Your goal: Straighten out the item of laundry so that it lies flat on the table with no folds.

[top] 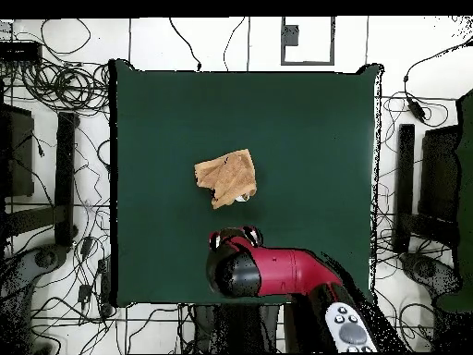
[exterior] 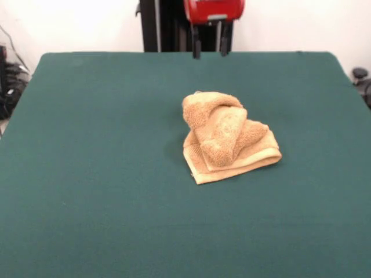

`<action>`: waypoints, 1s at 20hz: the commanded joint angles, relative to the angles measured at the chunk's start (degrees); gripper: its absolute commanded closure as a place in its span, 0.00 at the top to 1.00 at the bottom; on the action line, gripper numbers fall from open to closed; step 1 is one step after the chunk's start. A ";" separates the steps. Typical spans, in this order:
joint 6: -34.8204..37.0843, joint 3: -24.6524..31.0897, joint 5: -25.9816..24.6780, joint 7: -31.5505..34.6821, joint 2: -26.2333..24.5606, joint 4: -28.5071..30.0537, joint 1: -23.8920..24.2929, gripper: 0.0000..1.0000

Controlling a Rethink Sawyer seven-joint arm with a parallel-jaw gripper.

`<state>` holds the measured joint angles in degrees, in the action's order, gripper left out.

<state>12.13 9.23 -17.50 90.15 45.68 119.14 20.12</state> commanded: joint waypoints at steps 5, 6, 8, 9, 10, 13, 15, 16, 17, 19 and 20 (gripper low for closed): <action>-9.60 6.42 -3.33 6.10 -11.94 -6.25 -2.86 1.00; -9.92 6.34 -3.33 6.42 -12.28 -6.44 -3.07 1.00; -12.09 5.75 -2.81 7.79 -13.43 -6.79 -3.81 1.00; -14.22 5.36 -2.30 8.92 -14.52 -6.96 -4.25 1.00; -15.50 4.97 -1.92 9.59 -15.11 -7.04 -4.63 1.00; -21.80 1.65 1.27 14.04 -15.95 -6.00 -7.41 1.00; -25.15 -0.09 3.30 16.34 -15.12 -4.04 -8.49 1.00; -25.99 -0.63 4.02 16.90 -14.77 -3.37 -8.87 1.00; -27.41 -1.76 5.12 17.77 -13.88 -2.16 -9.60 1.00; -29.79 -3.69 7.17 18.73 -12.56 -0.26 -11.01 1.00; -31.00 -4.44 8.08 18.98 -11.99 0.56 -11.56 1.00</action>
<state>-10.86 8.41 -16.14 90.47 32.08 117.33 12.24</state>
